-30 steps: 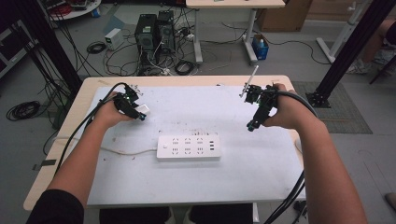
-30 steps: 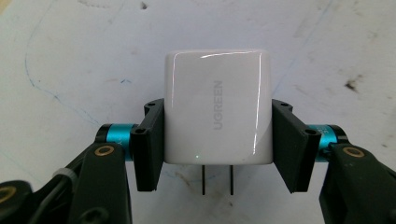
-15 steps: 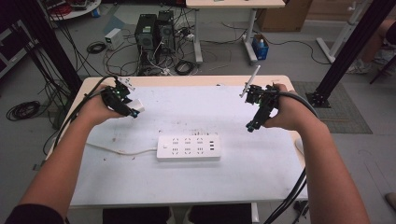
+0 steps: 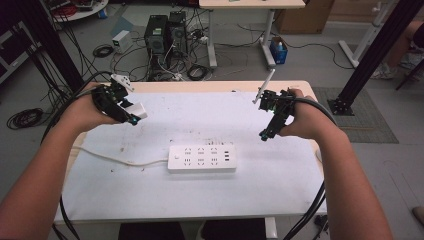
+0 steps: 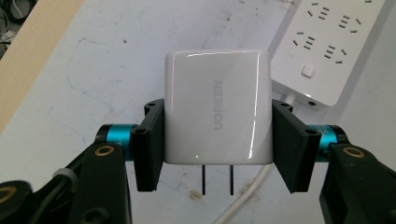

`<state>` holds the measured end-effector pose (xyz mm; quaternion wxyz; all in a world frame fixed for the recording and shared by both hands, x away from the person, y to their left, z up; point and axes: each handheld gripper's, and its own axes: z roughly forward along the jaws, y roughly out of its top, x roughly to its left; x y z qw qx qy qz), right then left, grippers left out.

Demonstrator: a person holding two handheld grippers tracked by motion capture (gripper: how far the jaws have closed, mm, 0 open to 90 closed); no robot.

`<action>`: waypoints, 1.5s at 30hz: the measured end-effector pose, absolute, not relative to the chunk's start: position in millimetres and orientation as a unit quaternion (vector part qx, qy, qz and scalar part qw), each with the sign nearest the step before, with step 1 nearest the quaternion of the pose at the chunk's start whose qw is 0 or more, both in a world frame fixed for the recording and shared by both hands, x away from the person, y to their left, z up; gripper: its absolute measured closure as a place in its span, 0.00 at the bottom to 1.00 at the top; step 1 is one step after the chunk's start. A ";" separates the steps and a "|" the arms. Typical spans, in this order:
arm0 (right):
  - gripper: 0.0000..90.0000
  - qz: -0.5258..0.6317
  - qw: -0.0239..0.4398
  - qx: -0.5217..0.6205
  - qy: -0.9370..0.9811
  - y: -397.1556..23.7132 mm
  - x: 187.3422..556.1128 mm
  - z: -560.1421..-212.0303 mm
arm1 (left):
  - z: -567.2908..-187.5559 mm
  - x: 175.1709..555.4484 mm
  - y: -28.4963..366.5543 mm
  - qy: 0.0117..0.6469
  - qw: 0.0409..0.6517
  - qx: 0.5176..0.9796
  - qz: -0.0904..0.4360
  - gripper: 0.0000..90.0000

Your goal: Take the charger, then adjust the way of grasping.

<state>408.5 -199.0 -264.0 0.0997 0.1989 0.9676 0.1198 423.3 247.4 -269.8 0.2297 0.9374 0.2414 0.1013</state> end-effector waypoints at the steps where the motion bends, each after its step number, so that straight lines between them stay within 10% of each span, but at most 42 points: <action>1: 0.01 0.121 0.100 0.198 0.967 -199.6 409.2 -264.0 | -270.0 423.3 246.7 0.240 0.228 0.938 0.099 0.47; 45: 0.01 0.281 -0.018 0.273 0.920 -159.5 416.3 -308.3 | -328.2 398.6 161.1 0.101 0.321 0.933 0.130 0.47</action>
